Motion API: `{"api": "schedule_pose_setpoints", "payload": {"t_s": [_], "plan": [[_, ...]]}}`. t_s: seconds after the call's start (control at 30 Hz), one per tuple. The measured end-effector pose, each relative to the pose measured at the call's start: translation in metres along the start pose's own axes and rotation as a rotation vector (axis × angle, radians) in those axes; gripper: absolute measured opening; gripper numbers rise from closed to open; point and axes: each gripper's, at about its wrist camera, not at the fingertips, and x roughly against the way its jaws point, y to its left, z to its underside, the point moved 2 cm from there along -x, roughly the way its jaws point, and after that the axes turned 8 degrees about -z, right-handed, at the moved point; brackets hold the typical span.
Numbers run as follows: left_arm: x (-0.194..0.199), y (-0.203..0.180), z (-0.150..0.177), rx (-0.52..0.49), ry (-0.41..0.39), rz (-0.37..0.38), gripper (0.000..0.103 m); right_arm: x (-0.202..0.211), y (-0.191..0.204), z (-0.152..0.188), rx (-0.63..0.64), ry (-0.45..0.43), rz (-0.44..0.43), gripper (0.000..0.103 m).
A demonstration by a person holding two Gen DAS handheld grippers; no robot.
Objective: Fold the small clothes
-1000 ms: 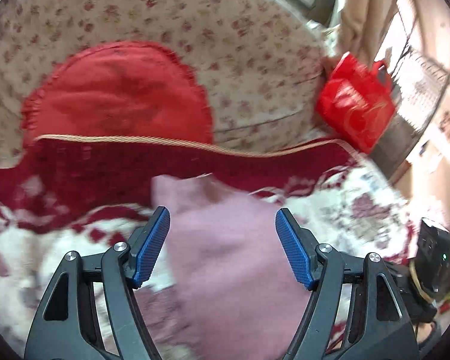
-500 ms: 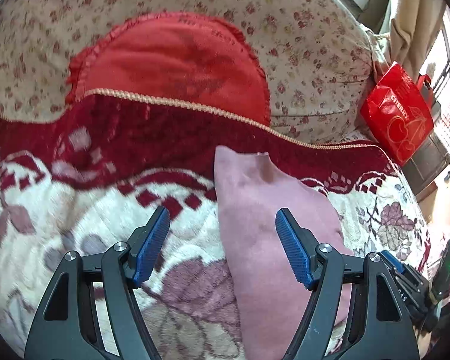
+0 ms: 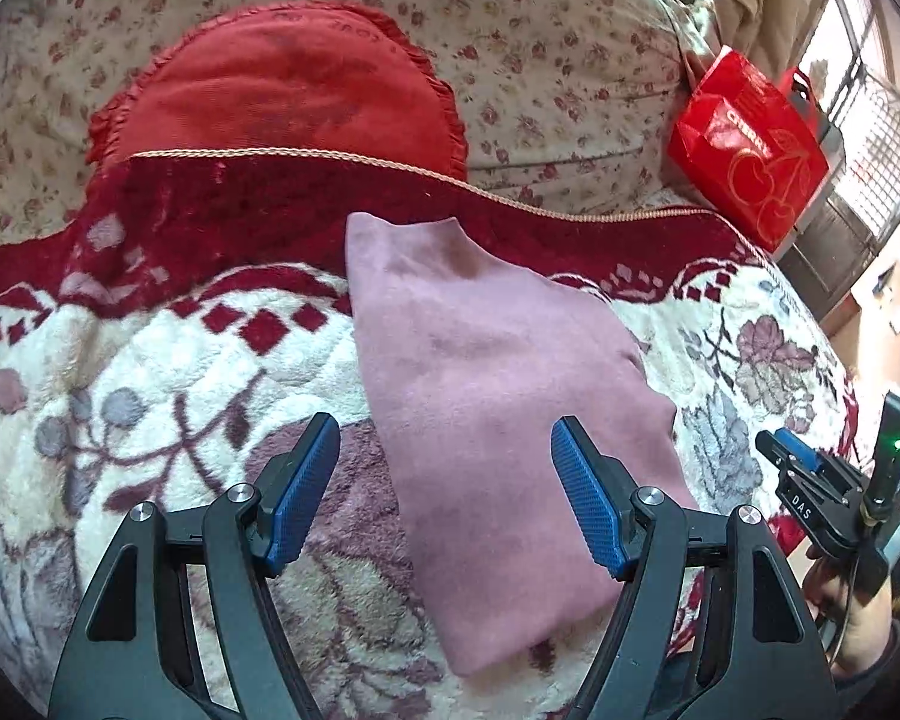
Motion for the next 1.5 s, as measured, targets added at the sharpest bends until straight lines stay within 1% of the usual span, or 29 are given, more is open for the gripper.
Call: {"api": "schedule_pose_setpoints", "payload": {"t_s": [0.23,0.3,0.33,0.37,0.4,0.43,0.47,0.5,0.53,0.67,0.7,0.77,0.83,0.93,1.0,1.03,1.07,1.13,1.2,1.23,1.27,1.3,1.33,1.37,1.4,1.43,1.5], "plan": [[0.010,0.015,0.003,0.012,-0.004,-0.035,0.073,0.003,0.002,0.002,0.001,-0.004,-0.007,0.024],[0.011,0.021,0.004,0.032,0.005,-0.038,0.073,0.004,0.002,0.001,-0.015,-0.005,-0.032,0.024],[0.010,0.025,0.004,0.045,0.010,-0.038,0.073,0.006,0.002,0.000,-0.033,-0.016,-0.072,0.024],[0.007,0.029,0.005,0.065,0.019,-0.038,0.073,0.008,0.002,-0.001,-0.066,-0.031,-0.151,0.024],[0.003,0.033,0.006,0.086,0.031,-0.035,0.073,0.010,0.000,-0.002,-0.129,-0.043,-0.301,0.025],[-0.001,0.036,0.008,0.099,0.044,-0.026,0.073,0.010,0.000,-0.001,-0.175,-0.040,-0.408,0.025],[-0.007,0.036,0.011,0.103,0.058,-0.018,0.073,0.008,0.000,0.000,-0.219,-0.031,-0.504,0.025],[-0.011,0.036,0.013,0.103,0.065,-0.009,0.073,0.006,0.001,0.001,-0.249,-0.021,-0.568,0.025],[-0.015,0.034,0.015,0.104,0.072,0.005,0.073,0.004,0.004,0.002,-0.262,-0.015,-0.610,0.025],[-0.031,0.025,0.025,0.138,0.140,0.133,0.073,-0.002,0.016,0.003,-0.268,0.006,-0.739,0.028],[-0.034,0.023,0.028,0.142,0.156,0.143,0.073,-0.004,0.018,0.004,-0.269,0.016,-0.747,0.030],[-0.038,0.021,0.031,0.138,0.171,0.140,0.073,-0.009,0.025,0.007,-0.272,0.032,-0.755,0.032],[-0.042,0.019,0.031,0.140,0.175,0.141,0.073,-0.020,0.029,0.009,-0.302,0.053,-0.769,0.032],[-0.048,0.014,0.027,0.168,0.178,0.171,0.073,-0.044,0.028,0.005,-0.377,0.089,-0.792,0.032],[-0.052,0.012,0.021,0.169,0.168,0.174,0.073,-0.060,0.026,0.002,-0.436,0.114,-0.814,0.032],[-0.055,0.011,0.017,0.172,0.165,0.187,0.073,-0.065,0.025,0.000,-0.464,0.120,-0.832,0.033],[-0.058,0.009,0.013,0.184,0.170,0.210,0.073,-0.073,0.024,-0.002,-0.493,0.133,-0.848,0.034],[-0.066,0.008,0.010,0.200,0.187,0.215,0.073,-0.085,0.024,-0.001,-0.534,0.157,-0.855,0.035],[-0.065,0.009,0.011,0.206,0.186,0.230,0.073,-0.091,0.025,0.000,-0.574,0.174,-0.880,0.038],[-0.064,0.010,0.012,0.207,0.190,0.239,0.071,-0.089,0.028,-0.001,-0.560,0.169,-0.895,0.039],[-0.062,0.011,0.013,0.205,0.195,0.240,0.057,-0.087,0.028,-0.001,-0.546,0.174,-0.915,0.040],[-0.062,0.014,0.014,0.207,0.203,0.230,0.048,-0.085,0.030,0.000,-0.531,0.186,-0.937,0.040],[-0.064,0.018,0.017,0.226,0.223,0.241,0.037,-0.085,0.031,0.003,-0.521,0.206,-0.941,0.040],[-0.067,0.024,0.020,0.255,0.238,0.256,0.032,-0.086,0.030,0.007,-0.519,0.220,-0.941,0.039],[-0.068,0.026,0.021,0.266,0.242,0.261,0.030,-0.085,0.028,0.011,-0.532,0.219,-0.952,0.038],[-0.069,0.025,0.021,0.265,0.244,0.261,0.027,-0.085,0.027,0.012,-0.536,0.218,-0.961,0.039],[-0.067,0.021,0.020,0.238,0.230,0.248,0.022,-0.085,0.028,0.012,-0.510,0.219,-0.958,0.033]]}}
